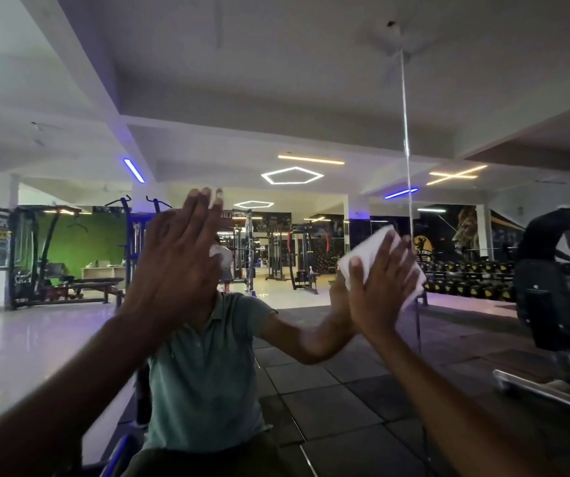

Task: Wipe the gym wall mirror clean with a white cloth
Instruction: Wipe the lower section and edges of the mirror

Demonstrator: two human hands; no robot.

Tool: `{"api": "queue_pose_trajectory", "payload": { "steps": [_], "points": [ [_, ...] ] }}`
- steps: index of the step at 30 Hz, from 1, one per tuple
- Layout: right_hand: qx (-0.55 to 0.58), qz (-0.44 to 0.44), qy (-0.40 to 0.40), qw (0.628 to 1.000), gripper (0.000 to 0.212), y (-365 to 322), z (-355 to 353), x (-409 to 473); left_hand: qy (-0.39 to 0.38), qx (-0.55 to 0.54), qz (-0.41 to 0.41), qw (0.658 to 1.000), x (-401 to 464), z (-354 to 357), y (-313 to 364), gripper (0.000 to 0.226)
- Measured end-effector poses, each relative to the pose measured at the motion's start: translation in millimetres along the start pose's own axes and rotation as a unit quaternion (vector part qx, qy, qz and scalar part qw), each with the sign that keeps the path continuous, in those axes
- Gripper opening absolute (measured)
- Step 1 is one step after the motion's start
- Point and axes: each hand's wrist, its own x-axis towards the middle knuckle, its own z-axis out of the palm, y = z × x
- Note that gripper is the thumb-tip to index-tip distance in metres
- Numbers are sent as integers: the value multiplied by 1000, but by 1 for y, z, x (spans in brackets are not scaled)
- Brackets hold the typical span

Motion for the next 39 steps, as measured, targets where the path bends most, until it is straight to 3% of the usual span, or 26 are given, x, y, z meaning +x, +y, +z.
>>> {"api": "queue_pose_trajectory", "payload": {
  "steps": [2, 4, 6, 8, 11, 13, 17, 20, 22, 26, 29, 32, 34, 36, 38, 39],
  "points": [
    [20, 11, 13, 1000, 100, -48, -1, 25, -5, 23, -41, 999, -11, -7, -25, 73],
    [19, -32, 34, 999, 93, -106, -1, 27, 2, 29, -80, 996, -25, -9, -48, 74],
    [17, -153, 21, 988, 84, -155, 3, 3, 14, 27, -65, 997, -36, -7, -60, 73],
    [12, -301, -24, 953, 80, -176, 7, -24, 21, 29, -49, 998, -40, -4, -65, 72],
    [-1, -435, -44, 899, 76, -147, 4, -8, 27, 29, -61, 997, -41, -2, -64, 72],
    [3, -396, -31, 918, 77, -104, 3, 22, 25, 31, -58, 998, -42, -2, -66, 71],
    [-4, -158, 10, 987, 80, -15, -5, 44, 28, 27, -71, 997, -43, 3, -62, 71],
    [14, -63, 29, 998, 85, -43, -1, 33, 24, 34, -77, 996, -41, 5, -60, 72],
    [6, -105, 28, 994, 82, -98, 1, 13, 14, 27, -82, 996, -41, 2, -61, 74],
    [35, -316, -20, 948, 80, -197, 8, -51, -13, -9, -112, 994, -68, -10, -62, 80],
    [33, -446, -65, 892, 79, -223, 8, -73, -8, 14, -147, 989, -101, -21, -89, 76],
    [10, -502, -76, 862, 76, -211, 7, -53, 4, 48, -158, 986, -120, -23, -110, 77],
    [0, -439, -59, 897, 77, -191, 6, -27, 12, 40, -151, 988, -123, -22, -110, 77],
    [18, -288, -39, 957, 86, -170, -1, 4, 26, 24, -153, 988, -123, -24, -108, 78],
    [25, -178, -30, 983, 89, -171, -2, 18, 32, 15, -153, 988, -123, -25, -109, 77],
    [17, -164, -21, 986, 86, -183, 0, 13, 32, 15, -152, 988, -124, -25, -109, 77]
  ]
}}
